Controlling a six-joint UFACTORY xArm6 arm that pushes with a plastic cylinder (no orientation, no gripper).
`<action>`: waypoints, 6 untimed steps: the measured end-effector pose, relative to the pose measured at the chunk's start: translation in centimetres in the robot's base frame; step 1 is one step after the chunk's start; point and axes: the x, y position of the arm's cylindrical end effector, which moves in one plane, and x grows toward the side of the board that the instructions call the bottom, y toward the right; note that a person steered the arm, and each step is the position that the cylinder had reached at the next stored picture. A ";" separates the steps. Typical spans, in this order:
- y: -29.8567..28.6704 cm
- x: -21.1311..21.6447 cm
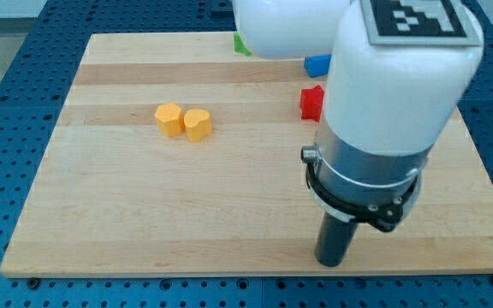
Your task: Move the arm towards the top right side of the board
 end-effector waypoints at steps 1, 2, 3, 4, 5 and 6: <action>-2.5 -1.4; -5.0 -3.2; -1.3 -4.9; 5.9 -3.8; 14.5 -6.3; 20.6 -11.9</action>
